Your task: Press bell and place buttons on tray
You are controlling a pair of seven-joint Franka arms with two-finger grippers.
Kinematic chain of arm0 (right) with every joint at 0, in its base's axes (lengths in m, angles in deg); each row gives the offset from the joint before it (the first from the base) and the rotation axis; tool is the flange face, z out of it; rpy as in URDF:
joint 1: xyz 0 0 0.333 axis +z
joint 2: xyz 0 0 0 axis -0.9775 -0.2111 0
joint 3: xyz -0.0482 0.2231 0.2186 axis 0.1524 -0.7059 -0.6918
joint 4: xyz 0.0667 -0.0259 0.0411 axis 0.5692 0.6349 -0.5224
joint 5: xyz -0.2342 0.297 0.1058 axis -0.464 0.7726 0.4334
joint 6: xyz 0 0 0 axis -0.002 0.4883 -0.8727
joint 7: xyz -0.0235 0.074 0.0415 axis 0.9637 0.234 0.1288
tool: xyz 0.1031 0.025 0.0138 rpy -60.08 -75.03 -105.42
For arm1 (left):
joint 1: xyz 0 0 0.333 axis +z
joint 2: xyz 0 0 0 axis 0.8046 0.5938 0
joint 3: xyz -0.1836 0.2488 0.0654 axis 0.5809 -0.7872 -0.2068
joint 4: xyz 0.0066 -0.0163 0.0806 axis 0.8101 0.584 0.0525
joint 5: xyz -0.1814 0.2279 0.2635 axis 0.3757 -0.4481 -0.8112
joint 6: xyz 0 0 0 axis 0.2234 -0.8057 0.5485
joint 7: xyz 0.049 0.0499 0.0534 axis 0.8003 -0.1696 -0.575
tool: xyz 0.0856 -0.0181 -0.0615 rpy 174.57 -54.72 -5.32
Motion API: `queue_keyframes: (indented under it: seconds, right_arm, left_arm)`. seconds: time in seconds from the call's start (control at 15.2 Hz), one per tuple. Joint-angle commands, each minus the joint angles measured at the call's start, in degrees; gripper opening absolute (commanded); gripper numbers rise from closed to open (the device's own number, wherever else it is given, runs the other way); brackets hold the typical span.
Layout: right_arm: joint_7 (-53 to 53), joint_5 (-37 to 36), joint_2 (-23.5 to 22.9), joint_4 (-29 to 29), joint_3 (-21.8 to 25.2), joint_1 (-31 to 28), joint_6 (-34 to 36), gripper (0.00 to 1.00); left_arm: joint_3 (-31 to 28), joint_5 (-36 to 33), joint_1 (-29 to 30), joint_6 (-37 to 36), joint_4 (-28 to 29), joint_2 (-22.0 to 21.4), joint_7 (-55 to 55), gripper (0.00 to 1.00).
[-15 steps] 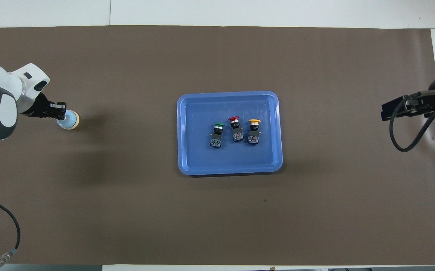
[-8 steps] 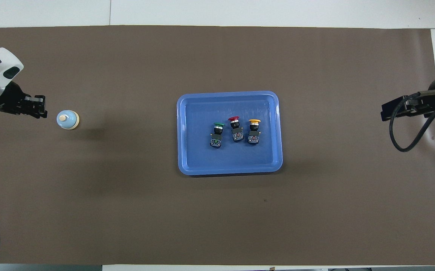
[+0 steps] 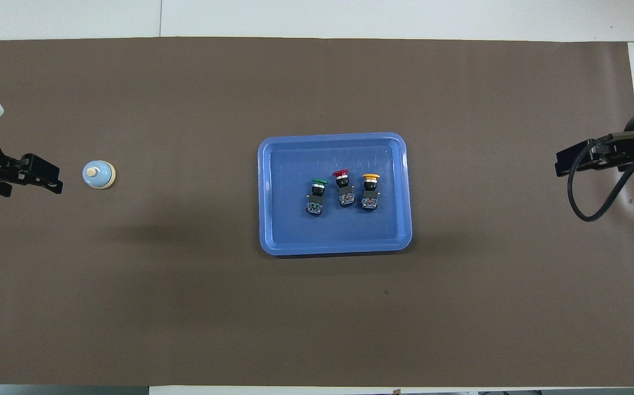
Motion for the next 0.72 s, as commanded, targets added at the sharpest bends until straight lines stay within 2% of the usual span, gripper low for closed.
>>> queue_keyframes:
  seconds: [0.0, 0.53, 0.66]
  right_arm:
    - [-1.2, -0.5, 0.9, 0.7, -0.5, -0.8, 0.6, 1.0]
    - [-1.2, -0.5, 0.9, 0.7, -0.5, -0.8, 0.6, 1.0]
    - [-1.2, -0.5, 0.9, 0.8, -0.5, -0.8, 0.6, 1.0]
  left_arm:
    - [-0.2, -0.8, -0.6, -0.9, 2.4, -3.7, 0.4, 1.0]
    - [-0.8, -0.5, -2.9, -1.2, 3.4, -4.8, 0.2, 1.0]
    - [-3.3, -0.4, -5.9, -1.6, 3.5, -5.1, 0.2, 1.0]
